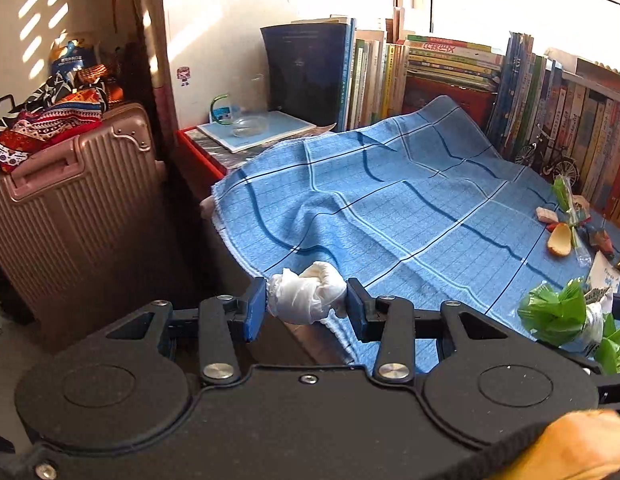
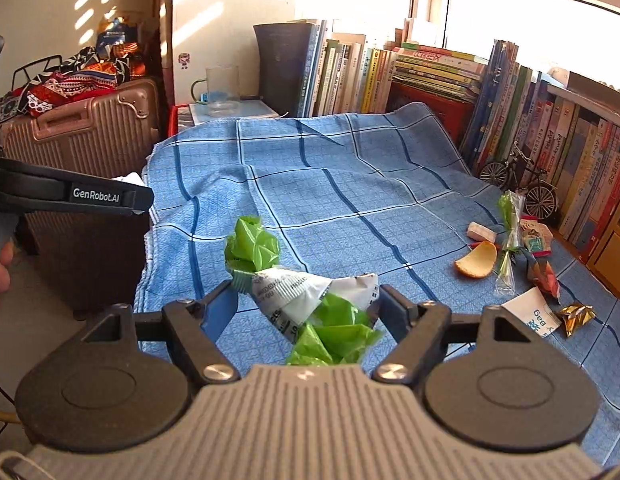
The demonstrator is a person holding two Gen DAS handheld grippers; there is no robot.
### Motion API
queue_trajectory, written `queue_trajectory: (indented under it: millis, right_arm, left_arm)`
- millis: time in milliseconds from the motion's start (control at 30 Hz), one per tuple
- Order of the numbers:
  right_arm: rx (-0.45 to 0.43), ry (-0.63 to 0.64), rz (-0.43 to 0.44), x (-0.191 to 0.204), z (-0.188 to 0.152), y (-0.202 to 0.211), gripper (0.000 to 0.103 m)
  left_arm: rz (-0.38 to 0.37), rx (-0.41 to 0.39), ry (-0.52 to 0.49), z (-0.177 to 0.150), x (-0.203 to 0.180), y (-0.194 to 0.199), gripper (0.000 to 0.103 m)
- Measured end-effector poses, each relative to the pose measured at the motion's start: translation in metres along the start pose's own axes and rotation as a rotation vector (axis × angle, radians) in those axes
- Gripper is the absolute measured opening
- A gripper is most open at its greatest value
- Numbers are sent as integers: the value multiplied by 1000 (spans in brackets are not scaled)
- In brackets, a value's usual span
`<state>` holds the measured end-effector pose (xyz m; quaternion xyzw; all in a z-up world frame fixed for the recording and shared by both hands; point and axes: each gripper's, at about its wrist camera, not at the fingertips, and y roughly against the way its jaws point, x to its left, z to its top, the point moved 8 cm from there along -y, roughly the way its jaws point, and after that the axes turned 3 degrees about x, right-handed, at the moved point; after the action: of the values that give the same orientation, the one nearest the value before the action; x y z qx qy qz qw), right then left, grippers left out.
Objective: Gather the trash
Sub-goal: 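Carry the tissue ball and green-white wrappers toward the black bin with both tools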
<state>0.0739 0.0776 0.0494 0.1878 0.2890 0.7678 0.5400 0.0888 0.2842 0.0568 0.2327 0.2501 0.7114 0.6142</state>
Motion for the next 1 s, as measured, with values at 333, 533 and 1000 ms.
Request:
queue_trajectory:
  millis: [333, 533, 1000]
  right_arm:
    - [-6, 88, 107, 48, -5, 14, 78]
    - [11, 149, 170, 81, -17, 18, 78]
    - [35, 190, 162, 94, -26, 14, 78]
  left_arm:
    - [89, 31, 93, -47, 49, 42, 40]
    - [113, 79, 141, -81, 63, 53, 40]
    - [168, 106, 165, -88, 70, 36, 98]
